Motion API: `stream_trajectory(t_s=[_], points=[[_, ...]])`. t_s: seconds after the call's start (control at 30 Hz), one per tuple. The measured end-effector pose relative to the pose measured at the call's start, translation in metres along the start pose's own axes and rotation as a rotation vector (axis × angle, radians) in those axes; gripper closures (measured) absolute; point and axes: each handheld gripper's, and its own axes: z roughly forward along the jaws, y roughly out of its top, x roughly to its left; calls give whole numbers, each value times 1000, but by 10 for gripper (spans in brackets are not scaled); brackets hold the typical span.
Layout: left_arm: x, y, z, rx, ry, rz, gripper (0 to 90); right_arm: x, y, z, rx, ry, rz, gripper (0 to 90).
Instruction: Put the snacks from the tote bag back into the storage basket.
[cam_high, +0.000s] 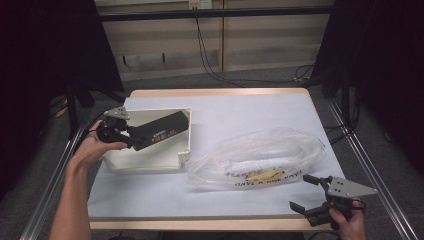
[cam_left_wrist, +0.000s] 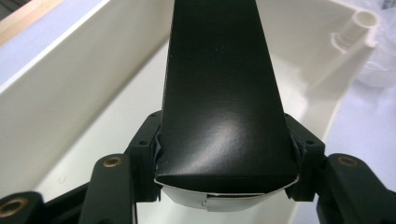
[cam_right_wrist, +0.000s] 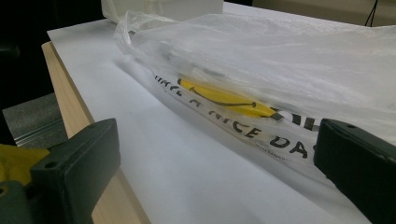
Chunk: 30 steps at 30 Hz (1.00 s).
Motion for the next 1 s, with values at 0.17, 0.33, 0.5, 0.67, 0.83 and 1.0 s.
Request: stream_trajectory(t_s=[0.17,0.33,0.5,0.67,0.83,1.0], points=[[1,0,6,32,-2,13,431,0,0,0,3,3,0,3],[2,2,12,47,4,24,431,0,0,0,1,5,-2,3],[2,2,18,84,4,38,431,1,0,0,4,1,-7,3],[5,1,24,109,-6,25,430,1,0,1,8,8,-5,3],[3,7,28,176,11,4,423,2,0,0,9,7,-5,3],[11,4,34,220,42,-70,411,2,1,1,5,5,-9,4]])
